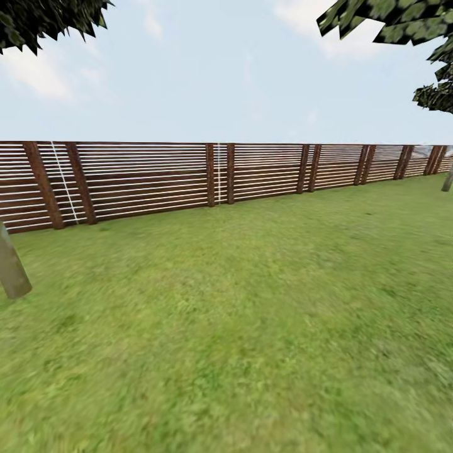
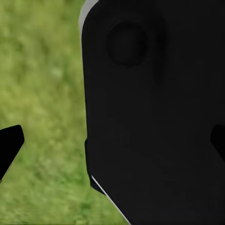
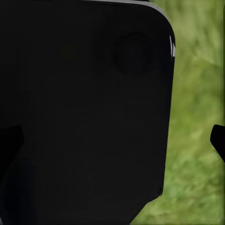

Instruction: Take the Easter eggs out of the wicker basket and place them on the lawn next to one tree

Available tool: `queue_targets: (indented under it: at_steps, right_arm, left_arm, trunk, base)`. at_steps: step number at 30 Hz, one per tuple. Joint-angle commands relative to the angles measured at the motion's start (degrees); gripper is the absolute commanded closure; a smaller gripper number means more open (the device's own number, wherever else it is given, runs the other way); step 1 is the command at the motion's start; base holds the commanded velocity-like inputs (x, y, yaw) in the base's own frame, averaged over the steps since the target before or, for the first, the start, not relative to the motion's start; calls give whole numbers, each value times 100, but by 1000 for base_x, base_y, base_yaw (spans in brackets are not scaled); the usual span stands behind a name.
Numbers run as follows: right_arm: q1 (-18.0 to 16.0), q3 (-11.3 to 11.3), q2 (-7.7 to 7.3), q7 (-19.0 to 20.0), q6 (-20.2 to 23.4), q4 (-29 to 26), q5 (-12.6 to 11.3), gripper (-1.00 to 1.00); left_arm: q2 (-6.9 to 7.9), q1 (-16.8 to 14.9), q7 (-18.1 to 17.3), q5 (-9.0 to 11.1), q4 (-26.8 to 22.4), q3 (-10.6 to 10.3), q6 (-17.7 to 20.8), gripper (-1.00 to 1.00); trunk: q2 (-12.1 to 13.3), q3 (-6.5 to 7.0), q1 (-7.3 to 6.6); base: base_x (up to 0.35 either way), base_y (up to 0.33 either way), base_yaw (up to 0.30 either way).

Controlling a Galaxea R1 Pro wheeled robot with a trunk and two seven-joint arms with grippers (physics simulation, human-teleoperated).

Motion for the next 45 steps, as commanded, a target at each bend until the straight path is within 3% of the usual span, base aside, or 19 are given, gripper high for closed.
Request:
queue_targets:
  at_steps: [1, 29, 45]
  right_arm:
    - [1, 3, 1, 1, -15, -2, 6, -100]
    - [1, -3, 6, 1, -23, 12, 1, -100]
    - [1, 12, -15, 1, -12, -2, 18, -100]
  left_arm:
    - [1, -2, 3, -2, -1, -5, -4, -100]
    - [2, -2, 15, -10, 0, -5, -127, -100]
    - [17, -2, 42, -12, 0, -7, -194, -100]
  trunk:
    - [-2, -7, 3]
    - [-2, -132, 3]
    - [-2, -145, 3]
  base:
    - [324, 0, -101]
    - [324, 0, -193]
    - [324, 0, -77]
